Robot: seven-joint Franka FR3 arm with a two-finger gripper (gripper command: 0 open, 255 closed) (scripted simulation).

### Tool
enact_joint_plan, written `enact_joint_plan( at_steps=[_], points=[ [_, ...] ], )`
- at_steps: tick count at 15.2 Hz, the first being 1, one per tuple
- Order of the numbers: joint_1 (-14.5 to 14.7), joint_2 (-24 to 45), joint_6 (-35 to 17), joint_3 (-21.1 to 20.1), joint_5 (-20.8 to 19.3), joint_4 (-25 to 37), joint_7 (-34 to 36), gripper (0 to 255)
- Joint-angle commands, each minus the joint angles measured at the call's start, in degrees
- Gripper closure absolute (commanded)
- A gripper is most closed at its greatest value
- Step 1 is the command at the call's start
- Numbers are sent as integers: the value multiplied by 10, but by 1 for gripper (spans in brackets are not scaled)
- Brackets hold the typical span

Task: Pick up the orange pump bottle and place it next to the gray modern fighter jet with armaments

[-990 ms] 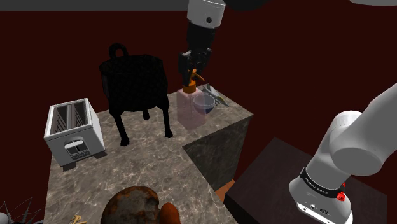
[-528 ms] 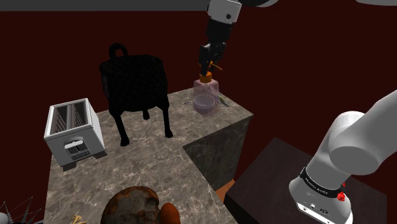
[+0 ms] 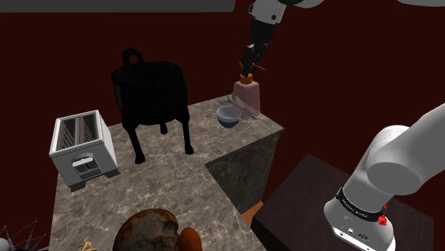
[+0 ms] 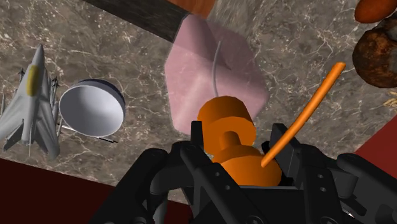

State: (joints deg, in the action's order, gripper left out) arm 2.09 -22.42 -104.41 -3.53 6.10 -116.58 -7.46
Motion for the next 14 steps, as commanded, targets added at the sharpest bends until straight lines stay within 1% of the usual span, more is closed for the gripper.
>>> enact_joint_plan(
  at_steps=[1, 8, 14],
  points=[
    [-10, 5, 3, 22, -3, 5, -31, 255],
    [-41, 36, 13, 93, -10, 37, -129, 255],
    [-67, 85, 26, 151, -7, 90, -213, 255]
  ],
)
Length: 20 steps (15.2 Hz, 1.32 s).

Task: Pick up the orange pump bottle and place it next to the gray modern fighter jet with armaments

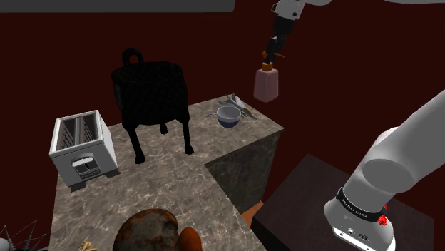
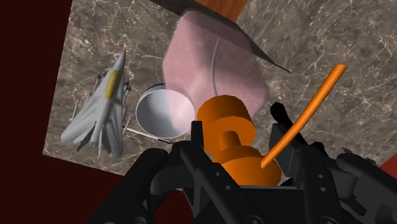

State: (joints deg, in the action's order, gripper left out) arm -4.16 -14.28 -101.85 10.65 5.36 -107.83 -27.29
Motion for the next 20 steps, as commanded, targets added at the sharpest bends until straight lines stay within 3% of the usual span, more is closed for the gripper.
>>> enact_joint_plan(
  at_steps=[1, 11, 16, 17, 20],
  points=[
    [-9, 14, 3, 18, 2, 14, -29, 255],
    [-64, 152, 49, 105, 49, 171, -173, 255],
    [-112, 250, 92, 137, 95, 291, -241, 255],
    [-132, 288, 112, 145, 114, 340, -261, 255],
    [-124, 279, 85, 149, 111, 305, -264, 255]
  ],
)
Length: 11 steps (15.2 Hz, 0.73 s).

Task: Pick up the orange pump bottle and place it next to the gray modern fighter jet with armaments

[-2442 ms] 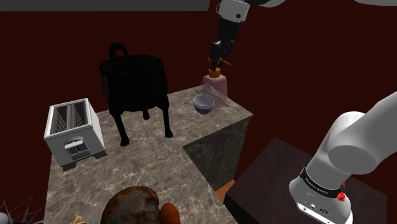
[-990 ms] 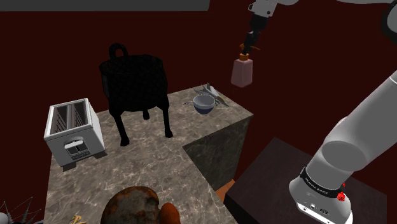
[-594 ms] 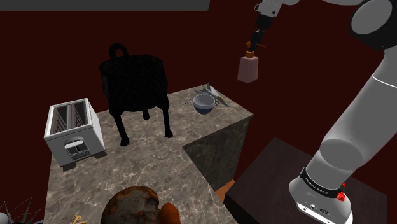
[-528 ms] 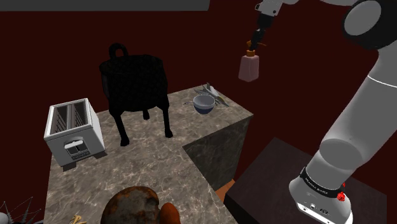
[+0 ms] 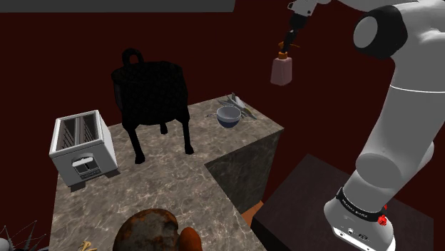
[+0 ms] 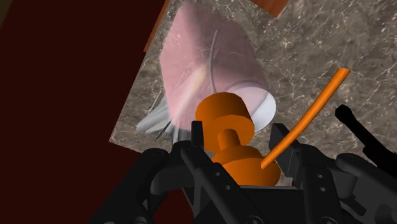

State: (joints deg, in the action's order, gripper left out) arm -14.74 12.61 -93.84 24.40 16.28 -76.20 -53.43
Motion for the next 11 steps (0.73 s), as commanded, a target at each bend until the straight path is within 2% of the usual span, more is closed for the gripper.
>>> enact_joint_plan(
  at_steps=[1, 5, 11],
  points=[
    [-16, 8, -4, 12, 1, -23, -4, 255],
    [-8, 0, -38, 14, -1, -64, -9, 255],
    [-13, -7, -86, 1, -5, -119, -14, 255]
  ],
)
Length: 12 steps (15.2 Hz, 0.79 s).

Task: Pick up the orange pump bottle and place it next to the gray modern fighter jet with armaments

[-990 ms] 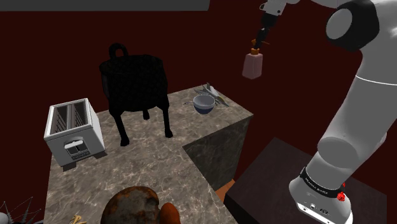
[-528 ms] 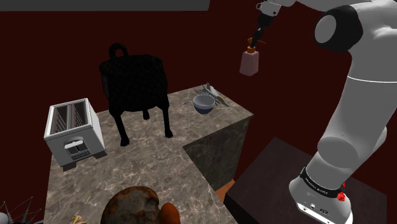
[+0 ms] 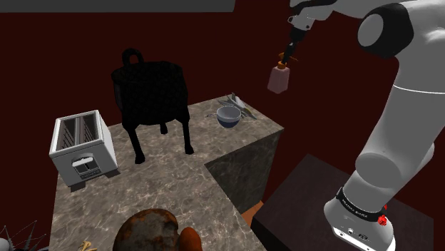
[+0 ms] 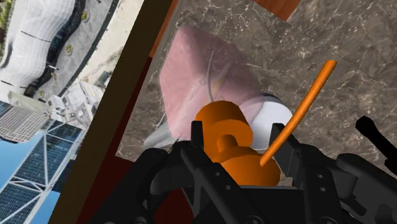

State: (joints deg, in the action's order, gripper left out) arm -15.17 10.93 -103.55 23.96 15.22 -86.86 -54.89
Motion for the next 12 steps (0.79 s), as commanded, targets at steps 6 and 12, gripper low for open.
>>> enact_joint_plan(
  at_steps=[6, 12],
  points=[
    [-7, 9, -35, 2, 8, -59, -8, 255],
    [-7, 13, -78, -2, 13, -99, -18, 255]
  ],
)
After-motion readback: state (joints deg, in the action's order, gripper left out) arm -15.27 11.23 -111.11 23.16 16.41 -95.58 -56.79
